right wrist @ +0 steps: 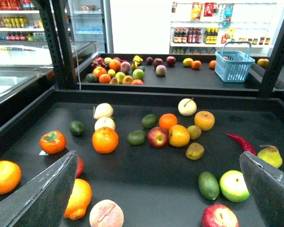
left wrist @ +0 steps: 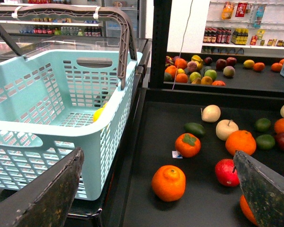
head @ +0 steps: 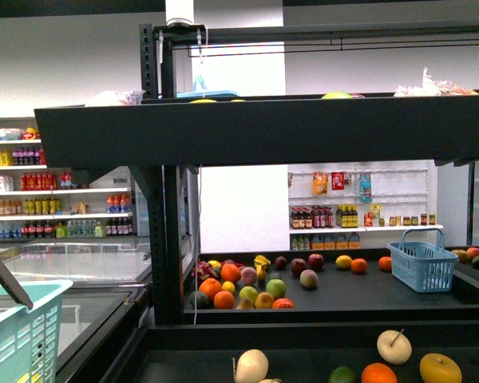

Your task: Pick lemon from shelf

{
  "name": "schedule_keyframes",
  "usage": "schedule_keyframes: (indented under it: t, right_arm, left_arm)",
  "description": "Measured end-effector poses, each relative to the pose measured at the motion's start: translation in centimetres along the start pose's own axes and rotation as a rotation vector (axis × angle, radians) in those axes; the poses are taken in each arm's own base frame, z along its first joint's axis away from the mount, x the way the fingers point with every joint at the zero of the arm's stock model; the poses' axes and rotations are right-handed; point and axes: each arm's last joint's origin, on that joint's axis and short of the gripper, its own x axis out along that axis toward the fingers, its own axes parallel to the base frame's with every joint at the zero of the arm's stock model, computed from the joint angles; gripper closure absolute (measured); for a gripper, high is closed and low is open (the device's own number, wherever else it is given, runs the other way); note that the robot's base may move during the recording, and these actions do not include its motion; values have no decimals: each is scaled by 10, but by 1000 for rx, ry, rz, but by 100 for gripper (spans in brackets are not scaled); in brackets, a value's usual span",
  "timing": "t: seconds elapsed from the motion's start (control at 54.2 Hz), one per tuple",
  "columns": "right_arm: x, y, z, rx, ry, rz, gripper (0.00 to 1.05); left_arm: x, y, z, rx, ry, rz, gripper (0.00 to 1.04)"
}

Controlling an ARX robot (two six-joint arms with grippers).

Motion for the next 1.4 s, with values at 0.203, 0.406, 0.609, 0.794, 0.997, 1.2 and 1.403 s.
schedule_keyframes:
  t: [0.203, 0.406, 0.609, 0.794, 0.997, 1.2, 1.403]
  right_arm:
    - [0, 0, 0, 0, 0, 0, 2]
    - [0, 0, 0, 0, 0, 0, 2]
    - [0, 0, 0, 0, 0, 0, 2]
    - [0, 0, 0, 0, 0, 0, 2]
    - [0, 0, 0, 0, 0, 0, 2]
    - [0, 0, 0, 0, 0, 0, 2]
    - [0, 0, 0, 0, 0, 0, 2]
  left_arm:
    - [0, 0, 0, 0, 0, 0, 8]
    - [0, 0, 0, 0, 0, 0, 8]
    - [0, 0, 0, 0, 0, 0, 8]
    - [0, 0, 0, 0, 0, 0, 8]
    - [0, 0, 0, 0, 0, 0, 8]
    - [0, 0, 0, 0, 0, 0, 8]
    - [0, 0, 0, 0, 0, 0, 8]
